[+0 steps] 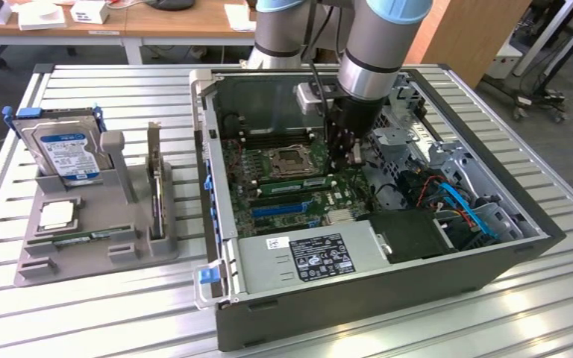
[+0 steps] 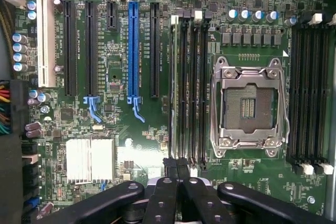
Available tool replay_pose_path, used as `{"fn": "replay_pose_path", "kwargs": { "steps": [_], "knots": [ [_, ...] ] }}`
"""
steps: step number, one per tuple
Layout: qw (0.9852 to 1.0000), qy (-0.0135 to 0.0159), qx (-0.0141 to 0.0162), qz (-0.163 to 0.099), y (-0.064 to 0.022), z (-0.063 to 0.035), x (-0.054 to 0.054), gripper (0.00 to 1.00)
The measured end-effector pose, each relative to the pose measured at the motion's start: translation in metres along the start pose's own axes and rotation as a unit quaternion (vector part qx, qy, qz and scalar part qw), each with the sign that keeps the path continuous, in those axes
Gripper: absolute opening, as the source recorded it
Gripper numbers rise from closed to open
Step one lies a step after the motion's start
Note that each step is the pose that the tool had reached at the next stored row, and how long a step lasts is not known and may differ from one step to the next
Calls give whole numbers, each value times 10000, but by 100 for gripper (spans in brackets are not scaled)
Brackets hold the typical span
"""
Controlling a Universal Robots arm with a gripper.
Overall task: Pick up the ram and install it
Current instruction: 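Press down the ram until it locks into place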
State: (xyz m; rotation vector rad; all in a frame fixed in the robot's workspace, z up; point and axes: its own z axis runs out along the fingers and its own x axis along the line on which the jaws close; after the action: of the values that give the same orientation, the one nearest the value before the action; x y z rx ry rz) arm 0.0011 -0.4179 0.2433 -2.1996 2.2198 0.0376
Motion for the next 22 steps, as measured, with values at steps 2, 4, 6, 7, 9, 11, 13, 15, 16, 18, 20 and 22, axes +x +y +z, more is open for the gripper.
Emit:
{"fn": "replay_pose_path", "kwargs": {
  "steps": [2,4,6,7,9,11,13,15,16,18,20,22],
  "knots": [
    [10000,-6,0,0,-1,49,2,9],
    [10000,-6,0,0,-1,49,2,9],
    [10000,-7,0,-1,-19,50,1,9],
    [10000,-7,0,-1,-24,50,1,9],
    [10000,-7,0,0,-24,50,1,9],
    [10000,-10,1,0,-25,58,1,9],
    [10000,-8,0,0,-24,76,2,9],
    [10000,-8,0,0,-24,91,2,9],
    [10000,-7,0,0,-24,91,3,9],
    [10000,-7,0,0,-24,91,3,9],
    [10000,-9,1,0,-25,101,2,9],
    [10000,-8,0,0,-25,115,3,9]
  ]
}}
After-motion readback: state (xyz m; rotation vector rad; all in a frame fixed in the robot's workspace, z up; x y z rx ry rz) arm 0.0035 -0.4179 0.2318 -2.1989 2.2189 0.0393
